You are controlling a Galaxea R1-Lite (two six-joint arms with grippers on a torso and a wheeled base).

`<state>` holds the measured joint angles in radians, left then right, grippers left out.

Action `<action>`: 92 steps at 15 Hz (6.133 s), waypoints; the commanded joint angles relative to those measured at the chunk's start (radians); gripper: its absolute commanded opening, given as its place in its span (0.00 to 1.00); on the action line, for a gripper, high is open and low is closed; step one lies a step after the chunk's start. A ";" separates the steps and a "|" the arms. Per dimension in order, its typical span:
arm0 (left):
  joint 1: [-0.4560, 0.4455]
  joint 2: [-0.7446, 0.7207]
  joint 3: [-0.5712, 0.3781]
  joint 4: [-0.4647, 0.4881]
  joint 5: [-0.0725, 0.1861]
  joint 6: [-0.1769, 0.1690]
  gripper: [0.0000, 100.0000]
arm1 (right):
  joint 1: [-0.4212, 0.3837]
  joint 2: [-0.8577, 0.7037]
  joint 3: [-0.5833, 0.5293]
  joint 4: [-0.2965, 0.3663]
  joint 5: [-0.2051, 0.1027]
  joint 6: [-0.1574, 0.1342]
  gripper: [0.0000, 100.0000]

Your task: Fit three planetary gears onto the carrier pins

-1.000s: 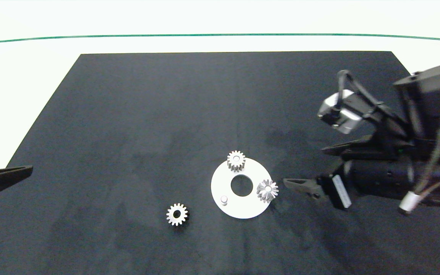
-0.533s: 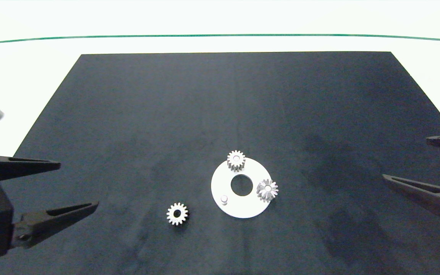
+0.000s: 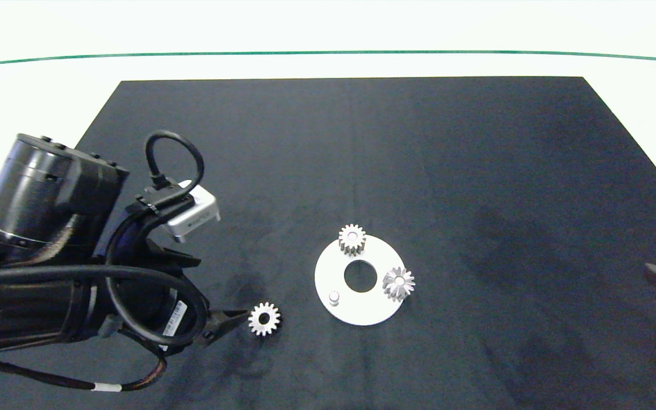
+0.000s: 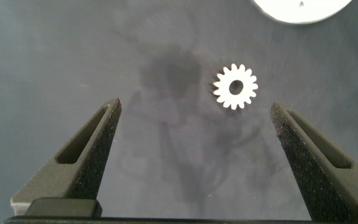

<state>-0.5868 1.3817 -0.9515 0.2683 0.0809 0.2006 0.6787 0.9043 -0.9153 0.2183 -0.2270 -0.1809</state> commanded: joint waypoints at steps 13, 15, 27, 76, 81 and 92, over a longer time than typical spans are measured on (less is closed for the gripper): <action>-0.148 0.171 0.079 -0.123 0.077 -0.004 1.00 | 0.045 0.007 0.009 0.003 -0.002 -0.005 1.00; -0.117 0.188 0.077 -0.127 0.082 0.039 1.00 | 0.045 0.007 0.009 0.003 -0.002 -0.005 1.00; -0.091 0.197 0.097 -0.198 0.080 0.060 0.89 | 0.047 0.008 0.009 0.003 0.000 -0.003 1.00; -0.298 0.376 -0.231 -0.100 0.100 0.094 0.25 | 0.047 0.013 0.016 0.000 0.021 0.000 1.00; -0.303 0.407 -0.251 -0.101 0.114 0.100 0.25 | 0.045 0.012 0.016 0.000 0.021 0.000 1.00; -0.292 0.393 -0.268 -0.100 0.123 0.117 0.25 | 0.045 0.010 0.016 0.000 0.021 0.000 1.00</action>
<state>-0.8798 1.7828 -1.2219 0.1691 0.2038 0.3155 0.7238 0.9140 -0.8989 0.2164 -0.2045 -0.1798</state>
